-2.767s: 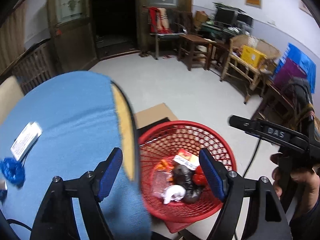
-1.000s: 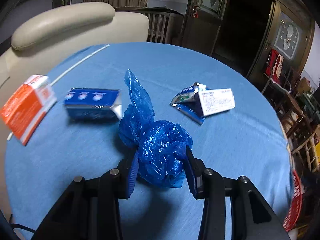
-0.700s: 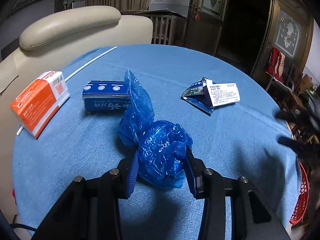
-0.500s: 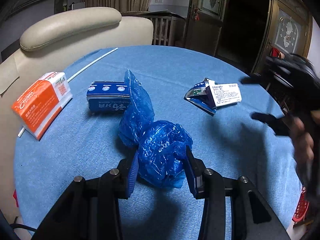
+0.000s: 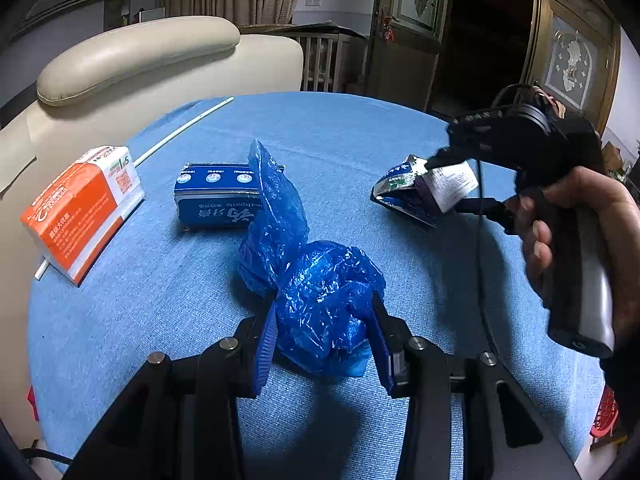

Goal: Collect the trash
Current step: 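Grasp the white medicine blister card with the right gripper while the left holds the blue bag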

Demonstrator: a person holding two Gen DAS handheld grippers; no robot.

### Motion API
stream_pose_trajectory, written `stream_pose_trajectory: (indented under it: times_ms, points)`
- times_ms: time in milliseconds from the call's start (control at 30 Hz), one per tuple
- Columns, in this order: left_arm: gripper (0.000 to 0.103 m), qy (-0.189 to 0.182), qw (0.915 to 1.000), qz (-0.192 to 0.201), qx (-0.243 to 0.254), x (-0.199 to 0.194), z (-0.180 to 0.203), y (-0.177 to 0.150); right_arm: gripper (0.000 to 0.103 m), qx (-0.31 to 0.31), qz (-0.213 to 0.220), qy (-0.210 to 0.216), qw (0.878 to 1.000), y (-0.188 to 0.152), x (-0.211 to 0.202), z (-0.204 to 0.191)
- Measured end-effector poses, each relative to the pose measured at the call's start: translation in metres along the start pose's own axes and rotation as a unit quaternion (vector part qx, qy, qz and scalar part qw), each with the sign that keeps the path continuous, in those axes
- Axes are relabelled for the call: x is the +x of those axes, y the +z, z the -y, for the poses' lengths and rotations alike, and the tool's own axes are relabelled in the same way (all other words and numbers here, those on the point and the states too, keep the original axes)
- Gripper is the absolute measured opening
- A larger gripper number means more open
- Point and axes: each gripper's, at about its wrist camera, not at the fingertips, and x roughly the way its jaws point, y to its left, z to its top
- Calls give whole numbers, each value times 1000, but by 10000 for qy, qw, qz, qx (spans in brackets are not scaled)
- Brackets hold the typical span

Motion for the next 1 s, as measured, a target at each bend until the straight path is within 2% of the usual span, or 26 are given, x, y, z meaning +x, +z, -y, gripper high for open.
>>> stream_pose_trajectory:
  times_ms: [133,200,333,367,400,433,467,500,633,767,867,933,967,1000]
  points:
    - [44,25,10000,-25,6,-2,2,0,50,-295,13,-92,9995,-9,-17,9]
    - [44,26,10000,-41,-4,-3,3,0,36,-377,-4,-111,9992,-17,-28,18]
    - [44,47,10000,-43,32,-5,6,-1,35,-526,-226,-199,9982,-33,-39,36]
    - [44,59,10000,-39,20,-4,6,-1,38,-503,-223,-165,9983,-36,-43,40]
    - [44,72,10000,-37,5,-4,5,0,46,-492,-191,-230,9983,-38,-47,43]
    - [44,79,10000,-37,-10,-4,4,0,76,-459,-104,-227,9986,-38,-53,45]
    - [44,83,10000,-34,-8,-4,5,1,90,-388,-6,-199,9991,-38,-57,47]
    - [44,92,10000,-30,12,-4,6,1,100,-295,92,-186,9993,-37,-60,46]
    - [44,142,9998,26,124,-7,7,3,99,-313,84,-89,9994,-31,-55,33]
    - [44,232,9995,45,187,-11,5,2,92,-456,114,-288,9985,-23,-32,5]
    - [44,286,9995,3,153,-11,-1,0,88,-731,53,-671,9951,-19,-7,-16]
    - [44,323,9994,-13,130,-12,-5,-1,66,-1012,42,-972,9901,-19,4,-23]
    - [44,321,9994,-15,121,-12,-6,-1,60,-1265,116,-1129,9854,-19,8,-29]
    - [44,328,9994,-11,119,-13,-7,-2,60,-1386,95,-1138,9837,-21,9,-30]
